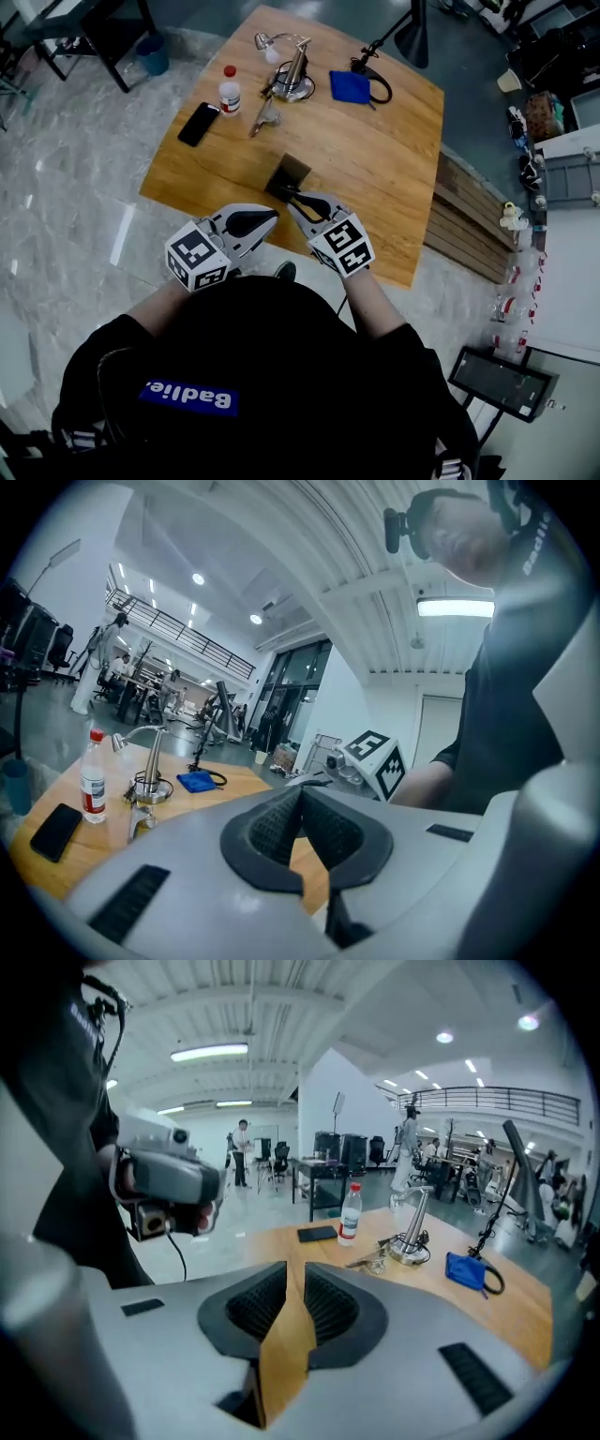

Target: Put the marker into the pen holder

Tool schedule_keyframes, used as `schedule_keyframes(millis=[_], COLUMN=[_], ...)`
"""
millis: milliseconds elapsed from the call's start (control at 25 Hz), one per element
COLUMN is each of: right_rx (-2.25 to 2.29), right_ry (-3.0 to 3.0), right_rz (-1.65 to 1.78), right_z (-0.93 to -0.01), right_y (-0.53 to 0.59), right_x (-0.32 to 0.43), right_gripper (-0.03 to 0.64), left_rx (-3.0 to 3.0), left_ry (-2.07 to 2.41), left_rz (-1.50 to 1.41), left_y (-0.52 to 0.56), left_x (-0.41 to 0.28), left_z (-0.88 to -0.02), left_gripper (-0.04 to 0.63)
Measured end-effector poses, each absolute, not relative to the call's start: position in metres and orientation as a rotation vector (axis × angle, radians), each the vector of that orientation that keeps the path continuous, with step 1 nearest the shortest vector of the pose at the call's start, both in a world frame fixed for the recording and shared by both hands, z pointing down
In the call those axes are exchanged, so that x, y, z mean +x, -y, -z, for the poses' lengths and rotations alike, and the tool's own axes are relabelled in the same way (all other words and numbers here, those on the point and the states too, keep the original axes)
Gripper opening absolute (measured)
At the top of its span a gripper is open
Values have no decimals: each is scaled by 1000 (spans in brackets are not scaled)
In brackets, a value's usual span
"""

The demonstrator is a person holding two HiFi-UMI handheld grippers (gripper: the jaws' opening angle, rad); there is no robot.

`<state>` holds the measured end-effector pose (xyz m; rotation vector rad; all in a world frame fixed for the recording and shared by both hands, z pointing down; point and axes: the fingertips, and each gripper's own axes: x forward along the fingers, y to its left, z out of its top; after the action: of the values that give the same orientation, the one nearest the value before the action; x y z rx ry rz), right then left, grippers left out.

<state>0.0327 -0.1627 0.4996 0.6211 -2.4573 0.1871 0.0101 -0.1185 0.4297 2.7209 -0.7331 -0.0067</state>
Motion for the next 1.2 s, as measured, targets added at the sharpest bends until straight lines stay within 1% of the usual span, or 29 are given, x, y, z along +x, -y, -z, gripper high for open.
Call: schedule_keyframes(millis=[120, 320, 440, 720, 1200], right_rx=[673, 740, 764, 793, 799], right_ry=[2572, 2758, 2847, 2951, 2948], right_rz=[-296, -517, -594, -624, -655], right_z=[-480, -455, -444, -436, -438], right_y=[154, 143, 139, 129, 129], right_x=[37, 46, 51, 57, 62], right_gripper=[61, 22, 8, 6, 6], left_rx=[2732, 2747, 2753, 2760, 2753], left_ry=[698, 650, 629, 604, 604], left_rz=[-7, -21, -31, -56, -72], left_y=[119, 117, 118, 118, 121], left_x=[18, 31, 37, 44, 46], left_z=[-429, -427, -426, -428, -433], left_gripper=[9, 9, 9, 9, 9])
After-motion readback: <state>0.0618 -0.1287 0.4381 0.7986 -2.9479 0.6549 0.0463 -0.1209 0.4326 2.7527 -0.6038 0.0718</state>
